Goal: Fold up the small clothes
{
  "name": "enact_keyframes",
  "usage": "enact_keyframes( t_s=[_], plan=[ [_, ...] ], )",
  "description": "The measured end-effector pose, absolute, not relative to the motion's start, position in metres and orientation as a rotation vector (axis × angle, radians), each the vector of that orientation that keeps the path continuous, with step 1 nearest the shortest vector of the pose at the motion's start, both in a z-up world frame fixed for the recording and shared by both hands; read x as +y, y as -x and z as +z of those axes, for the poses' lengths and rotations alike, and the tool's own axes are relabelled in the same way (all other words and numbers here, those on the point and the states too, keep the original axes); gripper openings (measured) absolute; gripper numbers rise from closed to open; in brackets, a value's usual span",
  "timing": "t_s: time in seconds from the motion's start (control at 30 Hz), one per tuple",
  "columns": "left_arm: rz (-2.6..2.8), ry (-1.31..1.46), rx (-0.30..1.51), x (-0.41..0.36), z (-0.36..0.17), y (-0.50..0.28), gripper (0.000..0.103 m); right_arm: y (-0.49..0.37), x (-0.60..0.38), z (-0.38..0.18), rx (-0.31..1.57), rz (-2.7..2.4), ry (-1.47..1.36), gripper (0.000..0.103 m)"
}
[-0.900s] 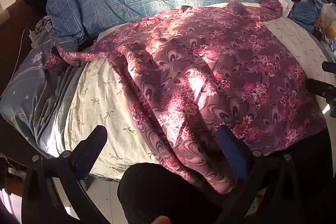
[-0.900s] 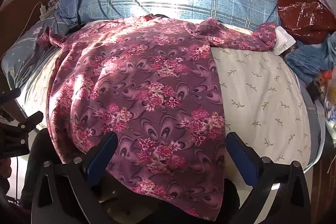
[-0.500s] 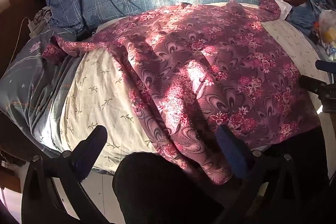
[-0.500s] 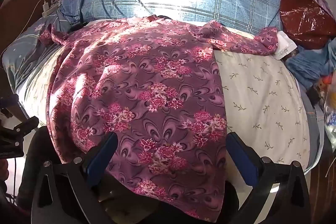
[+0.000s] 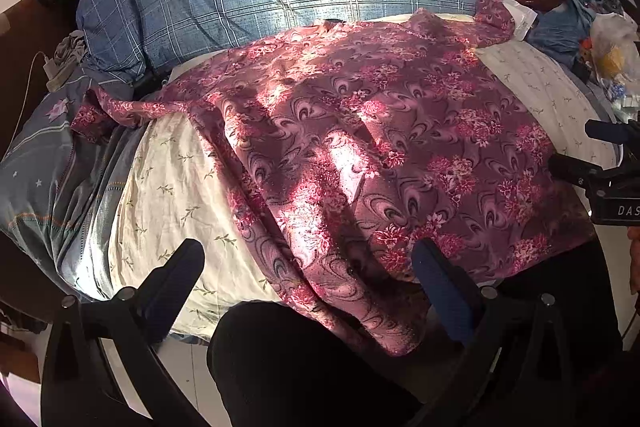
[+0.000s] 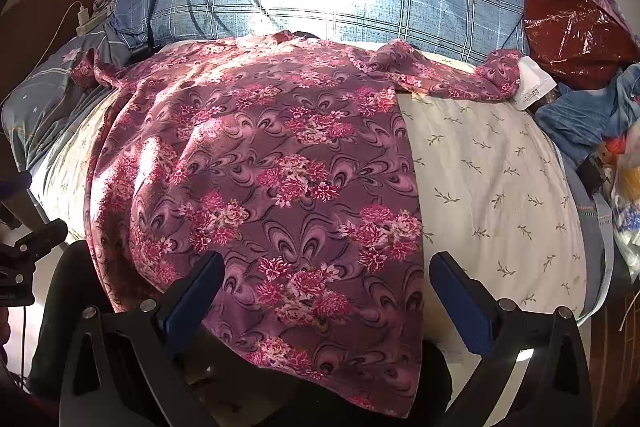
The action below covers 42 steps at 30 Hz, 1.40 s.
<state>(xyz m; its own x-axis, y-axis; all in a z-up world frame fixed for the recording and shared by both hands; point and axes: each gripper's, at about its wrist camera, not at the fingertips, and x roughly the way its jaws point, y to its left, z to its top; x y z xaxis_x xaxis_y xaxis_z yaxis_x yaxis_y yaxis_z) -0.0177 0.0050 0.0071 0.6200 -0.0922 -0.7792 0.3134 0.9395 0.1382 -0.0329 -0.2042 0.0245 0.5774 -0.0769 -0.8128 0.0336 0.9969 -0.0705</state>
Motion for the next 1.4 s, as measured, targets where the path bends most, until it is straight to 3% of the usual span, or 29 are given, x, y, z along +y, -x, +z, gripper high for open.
enact_keyframes(
  t_s=[1.4],
  plan=[
    [-0.273,-0.244,0.888,0.002,0.007,0.015,0.103,0.033,-0.215,0.023,0.947,-0.089,0.008,0.103]
  ],
)
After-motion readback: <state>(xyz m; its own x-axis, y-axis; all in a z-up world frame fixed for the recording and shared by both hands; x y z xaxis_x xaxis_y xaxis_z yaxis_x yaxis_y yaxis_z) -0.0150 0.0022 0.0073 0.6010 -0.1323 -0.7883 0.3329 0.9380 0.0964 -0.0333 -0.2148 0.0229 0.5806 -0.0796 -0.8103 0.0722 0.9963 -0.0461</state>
